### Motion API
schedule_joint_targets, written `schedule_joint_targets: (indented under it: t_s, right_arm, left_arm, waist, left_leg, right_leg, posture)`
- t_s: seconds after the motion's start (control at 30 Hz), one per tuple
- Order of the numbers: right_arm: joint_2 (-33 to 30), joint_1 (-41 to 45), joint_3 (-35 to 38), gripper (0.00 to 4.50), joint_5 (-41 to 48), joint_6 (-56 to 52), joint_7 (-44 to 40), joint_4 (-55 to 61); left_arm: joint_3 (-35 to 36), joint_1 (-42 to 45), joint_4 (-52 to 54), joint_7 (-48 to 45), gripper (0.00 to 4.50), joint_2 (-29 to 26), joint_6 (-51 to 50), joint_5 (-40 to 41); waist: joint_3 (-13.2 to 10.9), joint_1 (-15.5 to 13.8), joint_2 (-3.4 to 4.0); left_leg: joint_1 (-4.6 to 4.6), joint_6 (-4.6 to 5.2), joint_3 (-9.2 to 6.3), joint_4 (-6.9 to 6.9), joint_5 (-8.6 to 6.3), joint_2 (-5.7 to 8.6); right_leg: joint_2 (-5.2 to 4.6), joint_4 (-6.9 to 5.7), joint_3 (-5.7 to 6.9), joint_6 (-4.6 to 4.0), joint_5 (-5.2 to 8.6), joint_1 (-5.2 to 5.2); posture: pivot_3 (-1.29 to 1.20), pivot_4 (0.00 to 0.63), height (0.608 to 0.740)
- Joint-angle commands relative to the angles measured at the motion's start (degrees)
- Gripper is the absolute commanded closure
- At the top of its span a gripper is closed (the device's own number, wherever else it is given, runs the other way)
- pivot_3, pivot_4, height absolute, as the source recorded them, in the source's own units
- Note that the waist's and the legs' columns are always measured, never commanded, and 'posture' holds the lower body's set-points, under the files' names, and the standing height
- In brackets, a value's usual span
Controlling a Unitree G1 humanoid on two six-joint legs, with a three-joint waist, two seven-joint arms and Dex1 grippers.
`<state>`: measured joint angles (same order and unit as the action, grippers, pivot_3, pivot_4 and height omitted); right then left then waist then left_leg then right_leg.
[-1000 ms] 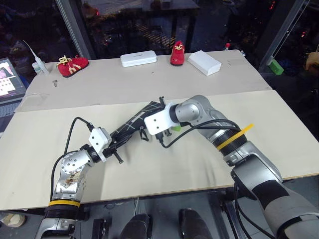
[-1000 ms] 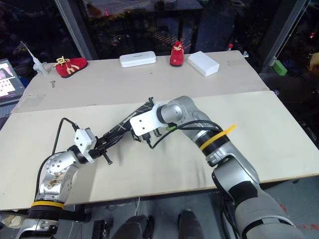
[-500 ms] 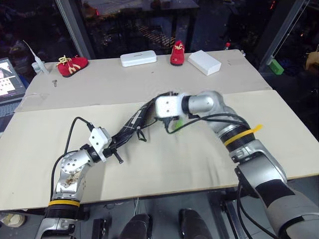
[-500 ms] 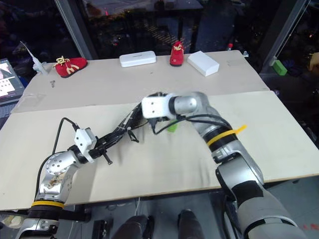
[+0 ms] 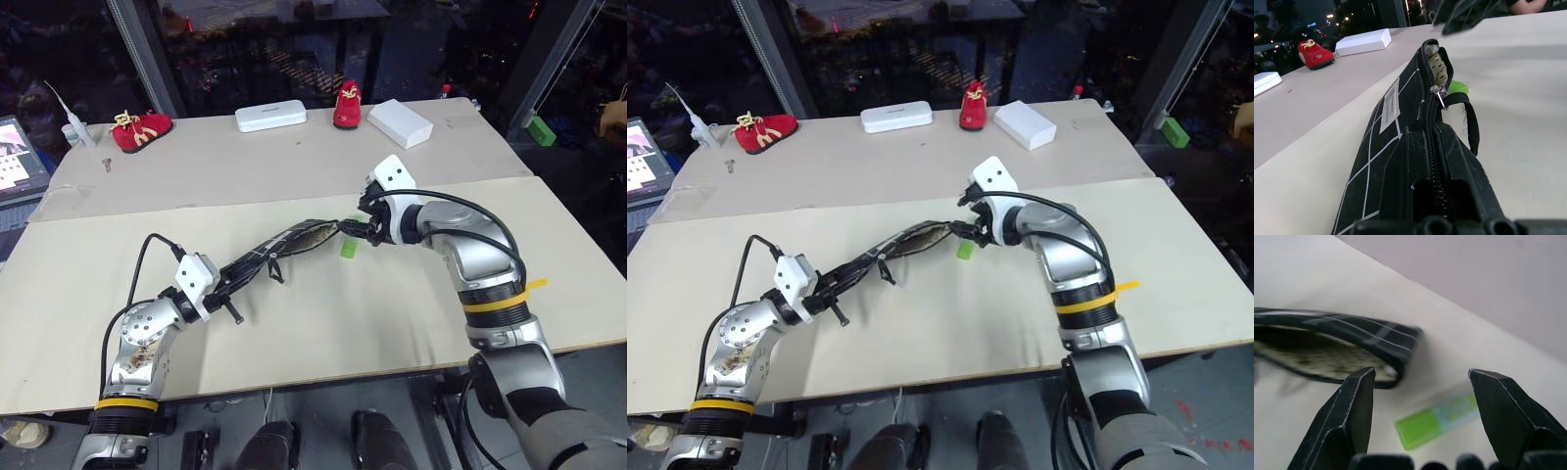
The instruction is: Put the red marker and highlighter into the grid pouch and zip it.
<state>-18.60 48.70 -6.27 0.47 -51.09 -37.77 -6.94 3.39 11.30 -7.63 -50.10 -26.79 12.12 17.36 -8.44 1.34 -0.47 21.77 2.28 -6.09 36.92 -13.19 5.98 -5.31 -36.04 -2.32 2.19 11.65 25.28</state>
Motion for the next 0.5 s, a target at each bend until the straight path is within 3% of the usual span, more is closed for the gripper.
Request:
schedule_joint_targets:
  t_s: [0.03,0.23,0.5]
  right_arm:
    - [2.1,0.9,0.7,1.11,-1.6,0.4,7.2,-2.7]
    - [6.2,3.4,0.8,1.11,-2.9,5.9,15.5,-14.5]
    - [9.4,7.5,0.7,1.11,-2.3,10.2,18.9,-25.5]
  left_arm:
    - [0.9,0.0,2.5,0.9,4.50,-0.3,-0.3,0.5]
    - [1.3,-0.3,2.4,1.8,4.50,-0.3,-0.1,0.3]
    - [1.4,-0.9,2.5,2.9,4.50,0.2,0.5,0.4]
  waist:
    - [0.0,-0.1,0.00]
    - [0.0,0.0,0.00]
    - [0.0,1.1,0.00]
  left_leg:
    - [0.01,0.00,0.00,0.00,0.00,0.01]
    - [-0.03,0.00,0.03,0.00,0.00,0.00]
    - [-0.03,0.01,0.07,-0.01,0.00,-0.01]
  right_leg:
    - [-0.01,0.01,0.00,0.00,0.00,0.00]
    - [0.02,0.00,0.00,0.00,0.00,-0.02]
    - [0.03,0.00,0.00,0.00,0.00,-0.02]
  posture:
    - [0.00,0.150,0.740]
    - [0.00,0.150,0.740]
    - [0.00,0.150,0.740]
